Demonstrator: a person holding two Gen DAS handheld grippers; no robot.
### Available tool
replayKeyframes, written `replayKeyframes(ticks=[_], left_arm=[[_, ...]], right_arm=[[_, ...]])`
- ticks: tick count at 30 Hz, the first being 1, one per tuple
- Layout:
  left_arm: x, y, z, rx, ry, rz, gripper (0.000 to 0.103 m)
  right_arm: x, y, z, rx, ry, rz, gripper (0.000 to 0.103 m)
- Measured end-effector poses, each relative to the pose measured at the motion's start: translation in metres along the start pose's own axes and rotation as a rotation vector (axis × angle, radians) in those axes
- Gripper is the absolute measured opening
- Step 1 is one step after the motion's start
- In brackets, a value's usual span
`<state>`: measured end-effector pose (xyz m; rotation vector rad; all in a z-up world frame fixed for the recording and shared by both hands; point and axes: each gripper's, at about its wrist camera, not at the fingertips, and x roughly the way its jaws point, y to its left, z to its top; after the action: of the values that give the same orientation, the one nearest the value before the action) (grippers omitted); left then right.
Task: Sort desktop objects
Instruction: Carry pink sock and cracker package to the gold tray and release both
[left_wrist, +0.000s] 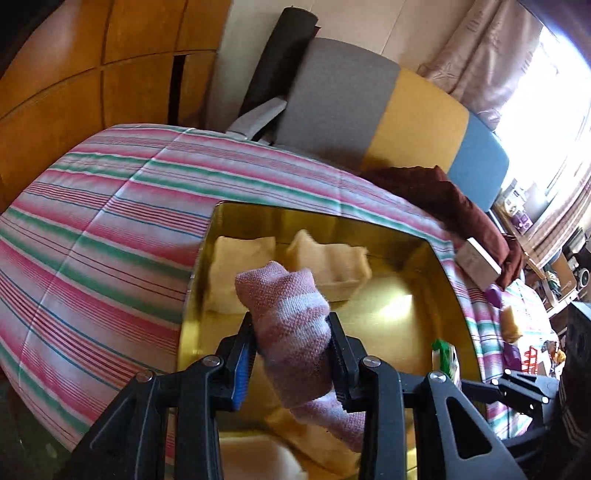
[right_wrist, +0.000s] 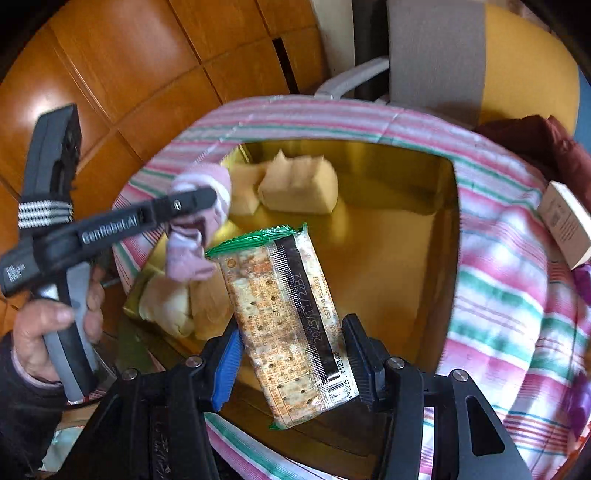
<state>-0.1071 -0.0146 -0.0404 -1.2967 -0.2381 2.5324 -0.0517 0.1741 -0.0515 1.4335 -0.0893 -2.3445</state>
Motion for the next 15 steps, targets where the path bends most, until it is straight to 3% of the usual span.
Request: replayKeyframes(ticks=[9,15], left_arm=[[0.02,0.01,-0.011,-0.007,0.052,0.037,0.037],[0.018,0.018,-0.014,-0.042,0.056,0.04,0.045]], right_arm=[[0.03,0.001,-0.009,0.022,0.082,-0.016,0.055],[0.03,0.001,-0.013,0.042,0.083,0.019,0.056]])
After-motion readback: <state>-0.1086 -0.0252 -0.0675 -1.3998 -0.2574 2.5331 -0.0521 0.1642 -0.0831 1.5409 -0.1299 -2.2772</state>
